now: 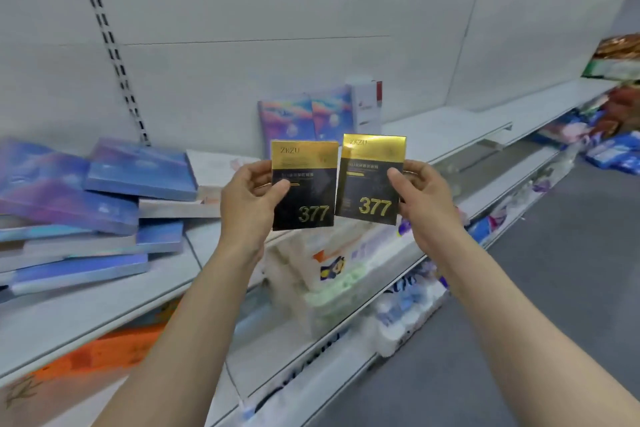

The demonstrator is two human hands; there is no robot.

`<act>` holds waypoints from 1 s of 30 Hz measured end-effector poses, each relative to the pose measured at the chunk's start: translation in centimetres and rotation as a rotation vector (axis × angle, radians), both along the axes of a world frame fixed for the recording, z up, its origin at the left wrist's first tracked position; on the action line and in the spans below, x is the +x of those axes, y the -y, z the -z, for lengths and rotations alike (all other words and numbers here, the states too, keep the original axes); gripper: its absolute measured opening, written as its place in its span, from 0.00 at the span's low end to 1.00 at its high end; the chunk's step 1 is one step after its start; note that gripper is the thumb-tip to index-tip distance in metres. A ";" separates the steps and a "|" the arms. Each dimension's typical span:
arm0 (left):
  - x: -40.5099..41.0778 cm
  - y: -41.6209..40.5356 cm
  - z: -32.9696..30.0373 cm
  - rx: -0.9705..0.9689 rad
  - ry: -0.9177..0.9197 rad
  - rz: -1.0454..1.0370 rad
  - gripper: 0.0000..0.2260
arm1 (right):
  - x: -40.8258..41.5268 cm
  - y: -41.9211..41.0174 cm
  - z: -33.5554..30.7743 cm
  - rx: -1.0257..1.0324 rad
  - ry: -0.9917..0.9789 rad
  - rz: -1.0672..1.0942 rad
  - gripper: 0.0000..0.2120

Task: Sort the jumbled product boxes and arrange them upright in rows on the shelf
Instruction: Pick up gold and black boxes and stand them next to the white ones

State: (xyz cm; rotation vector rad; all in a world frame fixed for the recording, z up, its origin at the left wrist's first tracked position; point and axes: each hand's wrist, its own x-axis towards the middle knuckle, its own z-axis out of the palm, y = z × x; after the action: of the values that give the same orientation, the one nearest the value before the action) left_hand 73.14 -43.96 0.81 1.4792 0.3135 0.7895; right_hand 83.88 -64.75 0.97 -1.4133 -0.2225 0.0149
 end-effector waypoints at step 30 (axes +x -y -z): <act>47.9 6.6 2.9 -0.109 -0.079 -0.455 0.14 | 61.5 -0.3 3.3 -0.286 0.057 -0.429 0.11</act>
State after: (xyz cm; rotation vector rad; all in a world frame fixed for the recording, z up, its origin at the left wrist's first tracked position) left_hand 121.08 -50.61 -2.08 1.3532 0.7594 1.0569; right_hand 145.42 -64.45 -2.30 -1.6269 -0.5860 0.3725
